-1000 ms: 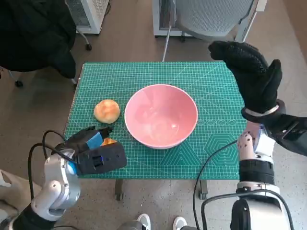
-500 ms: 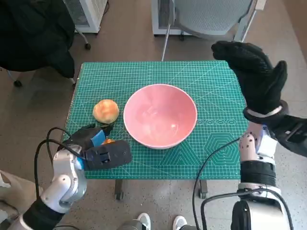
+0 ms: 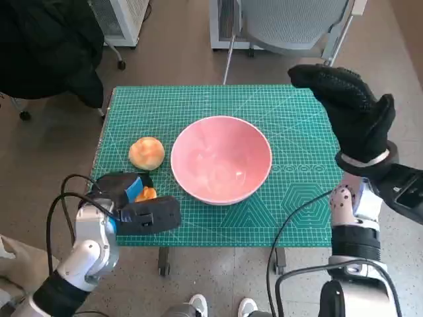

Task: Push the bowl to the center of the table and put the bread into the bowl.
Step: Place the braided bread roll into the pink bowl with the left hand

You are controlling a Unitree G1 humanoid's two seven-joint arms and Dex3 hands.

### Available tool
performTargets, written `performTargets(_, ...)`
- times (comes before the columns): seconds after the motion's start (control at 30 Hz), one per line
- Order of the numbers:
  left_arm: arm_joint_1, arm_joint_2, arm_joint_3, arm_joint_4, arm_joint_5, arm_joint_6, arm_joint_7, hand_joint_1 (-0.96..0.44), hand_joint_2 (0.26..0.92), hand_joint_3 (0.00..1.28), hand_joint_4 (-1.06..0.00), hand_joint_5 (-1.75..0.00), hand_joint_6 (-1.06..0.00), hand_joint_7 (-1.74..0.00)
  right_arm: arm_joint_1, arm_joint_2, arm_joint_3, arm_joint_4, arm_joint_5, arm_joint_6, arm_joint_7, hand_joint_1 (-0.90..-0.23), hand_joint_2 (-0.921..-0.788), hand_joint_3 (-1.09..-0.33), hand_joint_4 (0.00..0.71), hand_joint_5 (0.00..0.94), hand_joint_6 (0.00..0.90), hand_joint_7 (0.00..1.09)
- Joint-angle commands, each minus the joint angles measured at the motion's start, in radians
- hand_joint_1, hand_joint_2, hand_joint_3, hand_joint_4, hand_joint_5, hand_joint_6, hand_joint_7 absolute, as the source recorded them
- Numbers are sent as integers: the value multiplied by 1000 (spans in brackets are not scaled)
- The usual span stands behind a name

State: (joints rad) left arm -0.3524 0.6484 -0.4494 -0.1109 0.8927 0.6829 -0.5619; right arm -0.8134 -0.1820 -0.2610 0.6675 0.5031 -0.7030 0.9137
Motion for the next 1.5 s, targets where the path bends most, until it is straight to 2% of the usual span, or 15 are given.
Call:
performTargets(0.03, 23, 7, 48, -78, -1, 7, -31, 4, 764, 454, -499, -1573, -628, -1053, -1, 0, -3, 28, 15, -5, 38, -683, -921, -929, 351, 0, 367, 196)
performTargets(0.17, 40, 13, 92, -146, -8, 8, -58, 2, 776, 407, -529, -1521, -648, -1039, -7, 2, -7, 41, 20, -7, 51, -685, -921, -931, 353, 1, 365, 197)
performTargets(0.27, 53, 22, 129, -211, -13, 8, -85, 2, 834, 275, -572, -1406, -648, -1074, -9, 3, -10, 48, 24, -5, 60, -686, -921, -931, 353, 1, 362, 198)
performTargets(0.47, 66, 51, 213, -348, -22, -30, -115, 2, 896, 120, -648, -1255, -651, -1116, -9, 7, -15, 56, 29, 1, 69, -688, -921, -931, 354, 1, 361, 201)
performTargets(0.67, 37, 52, 290, -448, -59, -70, -130, 2, 911, 62, -702, -1215, -672, -1066, -9, 9, -13, 63, 23, -2, 63, -692, -921, -930, 355, 2, 360, 203)
performTargets(0.9, -35, 48, 342, -507, -112, -151, -116, 3, 909, 44, -734, -1202, -695, -1015, -6, 16, -9, 63, 0, -7, 25, -695, -921, -926, 357, 2, 361, 205)
performTargets(1.13, -192, 0, 303, -474, -102, -197, -105, 4, 905, 35, -750, -1203, -723, -965, 9, 20, -1, 38, -22, -7, -20, -684, -921, -927, 364, 5, 366, 206)
performTargets(1.5, -400, -120, 182, -288, -65, -221, -94, 4, 918, 28, -728, -1221, -705, -985, 31, 17, 12, -4, -26, 10, -52, -675, -921, -928, 370, 6, 373, 204)
